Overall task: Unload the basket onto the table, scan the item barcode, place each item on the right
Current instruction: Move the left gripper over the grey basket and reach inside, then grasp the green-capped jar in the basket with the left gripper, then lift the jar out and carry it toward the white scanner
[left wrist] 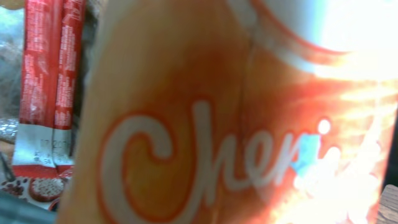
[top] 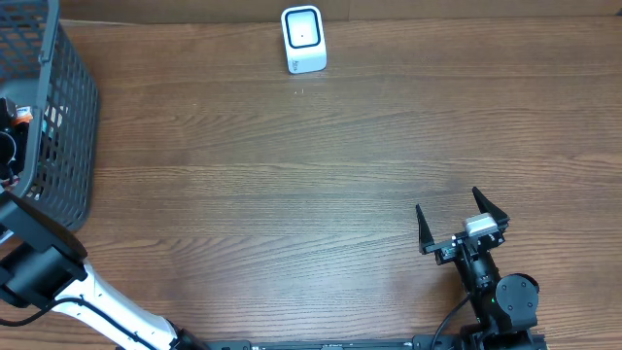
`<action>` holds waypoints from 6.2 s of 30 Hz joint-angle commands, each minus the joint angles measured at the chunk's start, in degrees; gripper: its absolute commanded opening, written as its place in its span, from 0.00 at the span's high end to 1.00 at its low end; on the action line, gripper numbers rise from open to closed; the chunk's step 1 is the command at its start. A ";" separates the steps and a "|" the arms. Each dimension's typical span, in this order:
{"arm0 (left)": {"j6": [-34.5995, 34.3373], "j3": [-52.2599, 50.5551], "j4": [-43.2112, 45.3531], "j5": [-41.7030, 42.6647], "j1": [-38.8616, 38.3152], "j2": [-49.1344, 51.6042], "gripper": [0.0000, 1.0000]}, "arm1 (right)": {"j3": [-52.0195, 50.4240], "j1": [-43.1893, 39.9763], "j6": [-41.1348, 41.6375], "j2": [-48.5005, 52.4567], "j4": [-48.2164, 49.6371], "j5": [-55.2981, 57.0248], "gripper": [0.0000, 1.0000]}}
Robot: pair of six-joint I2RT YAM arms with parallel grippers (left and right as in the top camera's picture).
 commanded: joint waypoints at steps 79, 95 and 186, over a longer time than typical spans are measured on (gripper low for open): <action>-14.47 4.66 6.23 4.72 -0.42 7.50 0.00 | -0.61 0.00 -0.02 -0.42 0.28 0.09 0.00; -14.49 4.92 8.48 4.61 -0.57 2.45 0.00 | -0.61 -0.02 -0.02 -0.42 0.26 0.09 0.00; -29.42 4.13 -13.55 -4.81 -32.96 -39.32 0.65 | -0.61 -0.02 -0.02 -0.42 0.26 0.07 0.00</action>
